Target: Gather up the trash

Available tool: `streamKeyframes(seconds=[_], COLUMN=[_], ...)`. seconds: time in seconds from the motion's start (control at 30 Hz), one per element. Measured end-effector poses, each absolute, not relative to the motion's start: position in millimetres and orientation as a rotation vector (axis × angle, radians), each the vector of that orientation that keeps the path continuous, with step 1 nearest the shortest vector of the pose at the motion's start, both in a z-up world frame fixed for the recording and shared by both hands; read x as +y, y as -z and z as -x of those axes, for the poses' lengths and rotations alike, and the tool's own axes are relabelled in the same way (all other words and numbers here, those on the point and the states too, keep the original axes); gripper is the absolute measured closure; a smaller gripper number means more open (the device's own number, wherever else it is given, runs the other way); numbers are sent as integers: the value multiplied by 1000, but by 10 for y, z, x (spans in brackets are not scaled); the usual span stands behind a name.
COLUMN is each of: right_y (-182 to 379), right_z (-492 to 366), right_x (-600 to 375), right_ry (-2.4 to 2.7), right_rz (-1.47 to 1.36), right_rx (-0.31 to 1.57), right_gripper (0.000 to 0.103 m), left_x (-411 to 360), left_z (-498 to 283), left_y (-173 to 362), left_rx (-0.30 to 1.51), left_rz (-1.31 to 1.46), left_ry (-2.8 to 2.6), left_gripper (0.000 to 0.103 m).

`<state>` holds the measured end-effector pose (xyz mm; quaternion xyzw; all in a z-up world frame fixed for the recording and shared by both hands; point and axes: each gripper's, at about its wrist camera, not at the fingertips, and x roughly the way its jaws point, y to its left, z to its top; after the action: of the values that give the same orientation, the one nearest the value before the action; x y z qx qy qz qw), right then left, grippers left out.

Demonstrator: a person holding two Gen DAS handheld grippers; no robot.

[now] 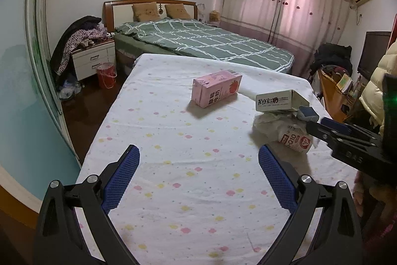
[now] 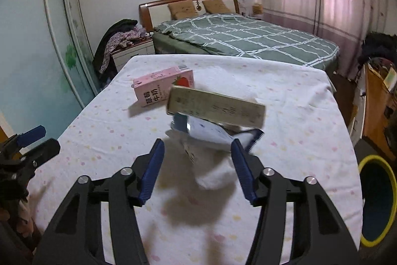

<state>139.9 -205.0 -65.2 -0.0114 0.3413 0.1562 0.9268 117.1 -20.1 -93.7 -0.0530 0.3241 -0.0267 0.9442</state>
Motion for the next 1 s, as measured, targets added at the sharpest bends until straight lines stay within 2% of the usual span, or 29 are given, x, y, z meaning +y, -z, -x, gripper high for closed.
streamKeyframes(seconds=[0.27,0.33,0.6,0.97,1.0], right_y=[686,686,550,388,413], right_z=[-1539,-1555,-1393,-1146,-1150], right_x=[-2003,-2023,-2171,-2428,-2416], right_ry=[-290,-294,-314,-303,-309], right_rz=[74,72,29,-11,-12], right_rx=[709,710,680,642,646], right_gripper=[76,87,100,102,97], left_x=[-180,-179,-266,-464,-470], left_z=[-1220,-1226,-1234,-1264,-1264], left_y=[994,1021,1076,1129,1125], left_rx=[675,680,690,706,704], left_rz=[131,135,132,124,123], left_ry=[61,63,80,128,129], left_gripper=[8,8,8,8,8])
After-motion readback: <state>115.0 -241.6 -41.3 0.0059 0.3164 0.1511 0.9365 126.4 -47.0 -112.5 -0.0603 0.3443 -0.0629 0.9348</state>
